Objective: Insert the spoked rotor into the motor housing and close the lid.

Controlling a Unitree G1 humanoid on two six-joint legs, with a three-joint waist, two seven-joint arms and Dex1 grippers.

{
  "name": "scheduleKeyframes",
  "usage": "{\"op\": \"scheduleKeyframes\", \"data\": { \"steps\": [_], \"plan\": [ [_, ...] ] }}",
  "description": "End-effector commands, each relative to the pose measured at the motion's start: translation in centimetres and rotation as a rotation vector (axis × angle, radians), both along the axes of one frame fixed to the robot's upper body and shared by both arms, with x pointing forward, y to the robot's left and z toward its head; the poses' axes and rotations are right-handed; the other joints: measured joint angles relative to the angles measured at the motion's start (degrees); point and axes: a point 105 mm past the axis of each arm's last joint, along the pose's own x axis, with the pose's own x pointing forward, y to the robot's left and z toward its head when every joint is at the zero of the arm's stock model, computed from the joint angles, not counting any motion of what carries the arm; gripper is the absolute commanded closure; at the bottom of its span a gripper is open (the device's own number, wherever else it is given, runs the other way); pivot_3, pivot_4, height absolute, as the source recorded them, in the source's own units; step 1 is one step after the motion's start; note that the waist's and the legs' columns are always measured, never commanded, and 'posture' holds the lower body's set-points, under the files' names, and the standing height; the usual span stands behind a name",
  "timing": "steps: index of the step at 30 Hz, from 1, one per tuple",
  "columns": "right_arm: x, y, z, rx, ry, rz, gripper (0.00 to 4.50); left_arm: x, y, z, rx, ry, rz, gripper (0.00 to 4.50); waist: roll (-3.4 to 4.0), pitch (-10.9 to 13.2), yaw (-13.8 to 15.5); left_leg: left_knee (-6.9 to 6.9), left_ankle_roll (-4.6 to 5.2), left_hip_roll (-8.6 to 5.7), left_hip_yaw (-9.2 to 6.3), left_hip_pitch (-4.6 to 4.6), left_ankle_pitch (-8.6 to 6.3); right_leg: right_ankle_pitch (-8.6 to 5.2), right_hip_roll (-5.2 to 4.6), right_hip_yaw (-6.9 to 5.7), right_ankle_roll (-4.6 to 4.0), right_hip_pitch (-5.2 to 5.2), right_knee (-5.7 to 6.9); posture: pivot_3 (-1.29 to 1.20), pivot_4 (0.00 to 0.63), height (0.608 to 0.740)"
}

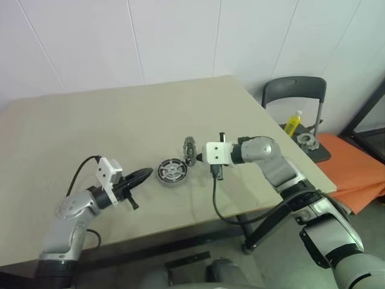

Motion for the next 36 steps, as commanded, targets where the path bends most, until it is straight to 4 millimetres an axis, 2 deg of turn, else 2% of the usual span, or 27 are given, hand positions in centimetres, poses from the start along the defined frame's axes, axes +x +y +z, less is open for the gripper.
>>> {"op": "scheduleKeyframes", "data": {
  "steps": [1, 5, 10, 15, 17, 20, 23, 27, 33, 36],
  "plan": [
    [0.0, 1.4, 1.2, 0.070, -0.076, 0.013, 4.50, 0.2, -0.6, 1.4, 0.002, -0.059, -0.022, 4.47, 0.00, 0.00, 0.00, 0.01, 0.00, 0.00, 0.00, 0.00, 0.00, 0.00, 0.00, 0.00, 0.00, 0.00, 0.00, 0.00, 0.000, 0.740],
    [-0.2, 2.0, 0.9, 0.102, -0.083, 0.006, 4.50, 0.2, -1.1, 1.3, -0.006, -0.052, -0.032, 4.47, 0.00, 0.00, -0.01, 0.01, 0.00, 0.00, -0.01, 0.03, 0.00, 0.00, 0.02, 0.00, 0.00, 0.02, 0.04, 0.00, 0.000, 0.740],
    [-0.8, 2.4, -0.9, 0.044, -0.086, 0.021, 4.50, 0.3, -1.4, 1.3, -0.012, -0.049, -0.038, 4.47, -0.02, -0.01, -0.01, 0.02, 0.00, 0.00, -0.01, 0.03, 0.00, 0.00, 0.01, 0.00, -0.01, 0.03, 0.04, 0.00, 0.000, 0.740],
    [1.2, -0.9, -4.7, -0.221, -0.102, -0.115, 4.50, 0.3, -1.6, 1.2, -0.014, -0.047, -0.042, 4.47, -0.02, -0.02, 0.06, 0.04, 0.00, 0.00, 0.00, 0.05, 0.00, 0.00, 0.01, 0.00, -0.01, 0.04, 0.04, 0.00, 0.000, 0.740],
    [1.7, -2.0, -5.5, -0.276, -0.091, -0.152, 4.50, 0.3, -1.8, 1.2, -0.016, -0.045, -0.045, 4.47, -0.02, -0.01, 0.07, 0.05, 0.00, -0.02, -0.01, 0.03, 0.00, 0.00, -0.01, 0.00, -0.02, 0.04, 0.04, 0.00, 0.000, 0.740],
    [1.9, -2.5, -5.8, -0.303, -0.076, -0.179, 4.50, 0.3, -1.8, 1.1, -0.018, -0.043, -0.045, 4.47, -0.03, -0.02, 0.00, 0.04, 0.00, -0.02, 0.00, 0.05, 0.00, 0.00, 0.01, 0.02, -0.01, 0.05, 0.04, 0.00, 0.000, 0.740],
    [2.3, -2.6, -5.7, -0.306, -0.086, -0.197, 4.50, 0.3, -1.8, 1.1, -0.019, -0.043, -0.043, 4.47, -0.03, -0.02, -0.01, 0.05, 0.00, -0.02, -0.01, 0.08, 0.00, 0.00, 0.02, 0.02, -0.01, 0.08, 0.05, 0.00, 0.000, 0.740],
    [2.9, -1.6, -4.9, -0.254, -0.128, -0.220, 4.50, 0.3, -1.9, 1.1, -0.022, -0.041, -0.044, 4.47, -0.03, -0.03, -0.04, 0.10, 0.01, -0.02, -0.01, 0.10, 0.01, 0.00, 0.01, 0.02, 0.00, 0.13, 0.06, 0.00, 0.000, 0.740],
    [5.0, -0.5, -2.7, -0.148, -0.277, -0.322, 4.50, 0.3, -2.2, 1.1, -0.031, -0.039, -0.049, 4.47, -0.03, -0.02, -0.07, 0.07, 0.00, -0.02, -0.01, 0.08, 0.01, 0.01, 0.02, 0.02, -0.02, 0.08, 0.07, 0.00, 0.000, 0.740],
    [6.1, 0.1, -0.9, -0.014, -0.298, -0.419, 4.50, 0.3, -2.3, 1.0, -0.033, -0.035, -0.054, 4.47, -0.02, -0.02, -0.08, 0.03, 0.01, -0.02, -0.02, 0.06, 0.01, 0.02, 0.03, 0.02, -0.02, 0.04, 0.08, 0.00, 0.000, 0.740]
  ]
}}
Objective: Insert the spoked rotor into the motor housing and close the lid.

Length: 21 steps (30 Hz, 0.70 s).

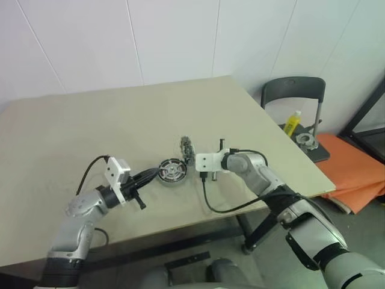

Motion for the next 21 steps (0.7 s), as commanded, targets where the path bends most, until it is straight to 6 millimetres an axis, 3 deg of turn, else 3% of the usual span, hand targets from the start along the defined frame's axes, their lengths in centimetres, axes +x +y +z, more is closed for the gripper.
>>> {"op": "scheduleKeyframes", "data": {
  "steps": [1, 4, 9, 21],
  "plan": [
    [1.8, 0.9, 4.1, 0.192, -0.101, -0.087, 4.50, 0.1, -0.6, 1.2, -0.006, -0.042, -0.024, 4.47, 0.00, 0.00, 0.00, -0.01, 0.00, 0.00, 0.00, 0.00, 0.00, 0.00, 0.00, 0.00, 0.00, 0.00, 0.00, 0.00, 0.000, 0.740],
    [2.1, 1.8, 5.6, 0.402, -0.045, -0.148, 4.50, 0.1, -0.7, 1.1, -0.007, -0.039, -0.028, 4.47, 0.00, 0.00, -0.01, 0.00, 0.00, 0.00, -0.01, -0.01, 0.00, 0.01, 0.00, 0.00, 0.01, 0.00, 0.01, 0.00, 0.000, 0.740],
    [0.6, 4.5, 7.7, 0.803, 0.257, -0.134, 4.50, 0.2, -0.8, 0.7, -0.003, -0.028, -0.030, 4.47, 0.01, 0.00, -0.02, 0.02, 0.00, 0.01, -0.05, -0.01, 0.00, 0.01, 0.00, -0.01, 0.02, 0.02, 0.03, 0.00, 0.000, 0.740],
    [-3.8, 6.7, 6.2, 0.817, 0.650, -0.018, 4.50, 0.5, -0.6, 0.5, 0.006, -0.024, -0.019, 4.47, 0.02, 0.00, -0.03, 0.00, 0.00, 0.02, -0.06, -0.02, 0.00, 0.00, 0.00, -0.05, 0.02, -0.01, 0.04, 0.00, 0.000, 0.740]
  ]
}}
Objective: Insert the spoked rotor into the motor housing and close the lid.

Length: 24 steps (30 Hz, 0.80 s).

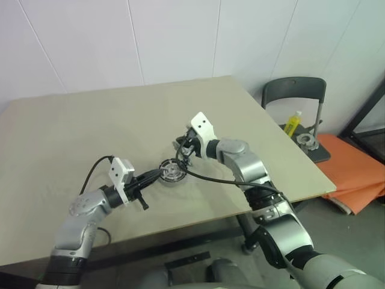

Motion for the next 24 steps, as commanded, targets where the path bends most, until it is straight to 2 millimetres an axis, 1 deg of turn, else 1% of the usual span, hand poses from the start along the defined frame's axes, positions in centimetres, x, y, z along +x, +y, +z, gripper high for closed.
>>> {"op": "scheduleKeyframes", "data": {
  "steps": [1, 8, 10, 12, 15, 19, 21, 24],
  "plan": [
    [-1.3, 1.0, 0.8, 0.018, 0.013, 0.071, 4.50, 0.3, -0.1, 0.9, 0.001, -0.039, -0.003, 4.47, 0.00, 0.00, -0.04, 0.00, 0.00, 0.00, 0.00, 0.00, 0.00, 0.00, 0.00, 0.00, 0.00, 0.00, 0.00, 0.00, 0.000, 0.740],
    [-0.9, 1.3, 0.4, 0.053, 0.043, 0.000, 4.50, 0.4, 0.0, 0.8, -0.001, -0.036, -0.002, 4.47, 0.00, 0.00, -0.04, 0.01, 0.00, 0.00, 0.02, -0.01, 0.00, -0.01, 0.00, 0.00, 0.00, -0.02, 0.00, 0.00, 0.000, 0.740],
    [-1.0, 1.3, -0.4, 0.033, 0.061, -0.020, 4.50, 0.3, -0.2, 0.9, -0.016, -0.017, -0.020, 4.47, 0.00, 0.00, -0.05, 0.00, 0.00, 0.00, 0.02, -0.01, 0.00, -0.01, 0.00, 0.00, 0.00, -0.03, 0.00, 0.00, 0.000, 0.740],
    [-1.3, 1.4, -1.4, 0.014, 0.097, -0.028, 4.50, 0.1, -0.1, 1.3, -0.033, 0.008, -0.052, 4.47, 0.00, 0.00, -0.05, -0.01, -0.01, 0.00, 0.02, -0.02, 0.00, -0.01, 0.00, 0.00, 0.00, -0.05, 0.00, 0.00, 0.000, 0.740],
    [-1.8, 1.4, -2.3, -0.002, 0.139, -0.026, 4.50, 0.1, 0.7, 2.2, -0.034, 0.020, -0.068, 4.47, 0.00, 0.00, -0.09, 0.00, 0.00, 0.00, 0.02, -0.04, 0.00, -0.01, 0.00, -0.01, 0.00, -0.06, -0.01, 0.00, 0.000, 0.740],
    [-2.2, 1.2, -3.2, -0.027, 0.174, -0.019, 4.50, 0.1, 2.8, 3.6, 0.007, 0.030, -0.068, 4.47, 0.01, 0.01, -0.26, 0.00, 0.00, 0.01, 0.01, -0.04, 0.00, -0.09, 0.01, -0.01, 0.13, -0.09, 0.00, 0.00, 0.000, 0.740],
    [-2.2, 1.2, -3.2, -0.028, 0.180, -0.018, 4.50, 0.2, 3.3, 3.8, 0.025, 0.027, -0.056, 4.47, 0.01, 0.01, -0.26, -0.02, 0.00, 0.01, 0.01, -0.04, 0.00, -0.14, 0.01, -0.01, 0.19, -0.09, -0.01, 0.00, 0.000, 0.740],
    [-2.6, 1.7, -2.9, 0.020, 0.225, 0.008, 4.50, 0.2, 4.1, 3.7, 0.058, 0.023, -0.025, 4.47, 0.01, 0.01, -0.19, -0.03, -0.01, 0.02, 0.01, -0.05, 0.00, -0.14, -0.01, -0.01, 0.19, -0.08, -0.04, 0.00, 0.000, 0.740]
  ]
}}
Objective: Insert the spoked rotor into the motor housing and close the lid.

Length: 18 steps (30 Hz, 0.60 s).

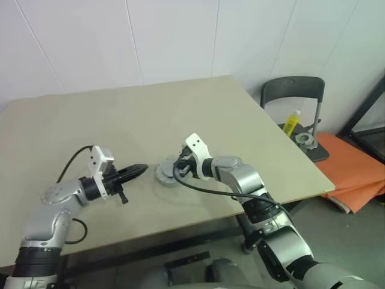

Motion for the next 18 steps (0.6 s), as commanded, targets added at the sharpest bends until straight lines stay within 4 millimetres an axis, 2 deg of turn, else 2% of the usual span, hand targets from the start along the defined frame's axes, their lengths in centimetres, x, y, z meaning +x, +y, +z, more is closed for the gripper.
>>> {"op": "scheduleKeyframes", "data": {
  "steps": [1, 7, 12, 18],
  "plan": [
    [-0.4, 1.0, 1.5, 0.073, 0.016, 0.039, 4.50, 0.0, 0.4, 1.0, 0.021, -0.044, 0.009, 4.47, -0.01, -0.01, 0.06, 0.00, 0.00, 0.00, 0.00, -0.01, 0.00, 0.00, 0.00, 0.00, 0.00, 0.00, 0.00, 0.00, 0.000, 0.740],
    [-0.5, 1.4, 1.3, 0.058, -0.002, 0.044, 4.50, -0.1, 0.3, 0.0, 0.046, -0.040, 0.027, 4.47, 0.00, 0.00, 0.10, 0.00, 0.00, 0.02, -0.01, -0.01, 0.00, 0.00, 0.00, 0.00, -0.01, -0.01, 0.00, 0.00, 0.000, 0.740],
    [-1.2, 1.2, -0.2, -0.054, -0.051, 0.100, 4.50, 0.0, 0.2, 0.0, 0.045, -0.048, 0.036, 4.47, -0.01, -0.01, 0.08, 0.00, 0.00, 0.03, 0.00, 0.00, 0.00, 0.00, -0.01, 0.00, -0.01, -0.01, 0.00, 0.00, 0.000, 0.740],
    [-1.9, 1.0, -1.0, -0.125, -0.090, 0.176, 4.50, 0.2, 0.1, -0.2, 0.049, -0.052, 0.043, 4.47, -0.02, -0.01, 0.09, 0.00, -0.01, 0.03, 0.00, 0.01, 0.00, 0.00, -0.01, 0.00, -0.01, 0.00, -0.01, 0.00, 0.000, 0.740]
  ]
}}
